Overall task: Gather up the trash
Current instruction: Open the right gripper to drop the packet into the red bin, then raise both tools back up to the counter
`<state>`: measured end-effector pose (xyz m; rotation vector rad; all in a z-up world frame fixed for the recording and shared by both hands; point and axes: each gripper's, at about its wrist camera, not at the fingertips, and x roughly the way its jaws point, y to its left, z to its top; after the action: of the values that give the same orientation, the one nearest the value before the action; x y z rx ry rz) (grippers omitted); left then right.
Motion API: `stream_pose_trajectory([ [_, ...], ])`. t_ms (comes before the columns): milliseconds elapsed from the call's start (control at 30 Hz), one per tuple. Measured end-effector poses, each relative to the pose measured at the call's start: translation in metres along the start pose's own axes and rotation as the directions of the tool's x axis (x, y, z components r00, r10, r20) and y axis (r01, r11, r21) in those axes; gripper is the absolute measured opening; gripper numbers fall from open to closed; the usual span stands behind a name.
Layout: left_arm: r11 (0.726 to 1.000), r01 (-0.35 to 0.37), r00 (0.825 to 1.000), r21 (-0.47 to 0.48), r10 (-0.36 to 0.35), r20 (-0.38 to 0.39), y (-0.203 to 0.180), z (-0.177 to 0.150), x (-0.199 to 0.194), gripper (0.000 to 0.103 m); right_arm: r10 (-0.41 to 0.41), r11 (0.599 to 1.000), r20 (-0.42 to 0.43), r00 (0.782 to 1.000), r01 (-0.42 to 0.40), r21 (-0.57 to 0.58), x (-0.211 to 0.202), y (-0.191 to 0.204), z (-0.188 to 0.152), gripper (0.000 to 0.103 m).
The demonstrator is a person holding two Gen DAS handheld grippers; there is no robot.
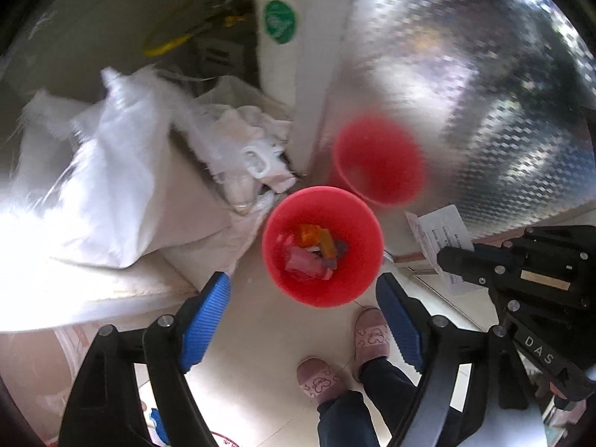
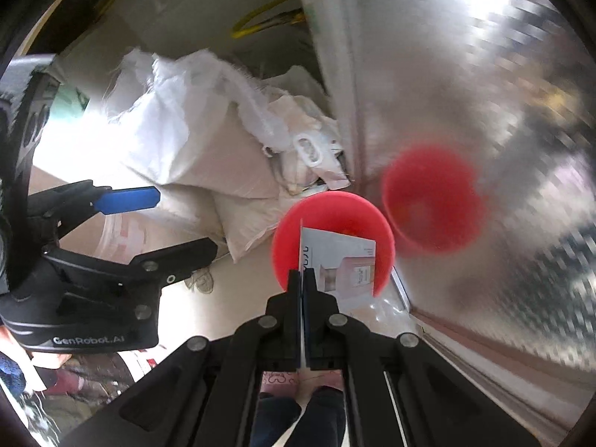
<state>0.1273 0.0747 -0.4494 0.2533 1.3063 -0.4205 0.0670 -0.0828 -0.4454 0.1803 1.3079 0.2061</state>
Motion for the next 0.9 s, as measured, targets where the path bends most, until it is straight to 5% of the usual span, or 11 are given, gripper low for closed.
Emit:
stream_pose_trajectory([
  [467, 0.975, -0.071, 0.997, -0.21, 0.067, -0.024, 0.049, -0.033, 0.0, 0.079, -0.018, 0.979, -0.056, 0.998, 0.007, -0.204, 0.026, 0.038, 0.016, 0.002],
  [633, 0.97, -0.076, 0.997, -0.233, 0.074, -0.016, 0.054, -0.04, -0.007, 0.079, -0.05, 0.972, -0.05, 0.997, 0.037, -0.233, 0.022, 0.046, 0.017, 0.03],
  [900, 0.971, -0.072, 0.997, -0.228, 0.078, 0.018, 0.047, -0.043, -0.044, 0.079, -0.11, 0.967, 0.0, 0.994, 0.107, -0.232, -0.011, 0.059, 0.014, 0.045],
])
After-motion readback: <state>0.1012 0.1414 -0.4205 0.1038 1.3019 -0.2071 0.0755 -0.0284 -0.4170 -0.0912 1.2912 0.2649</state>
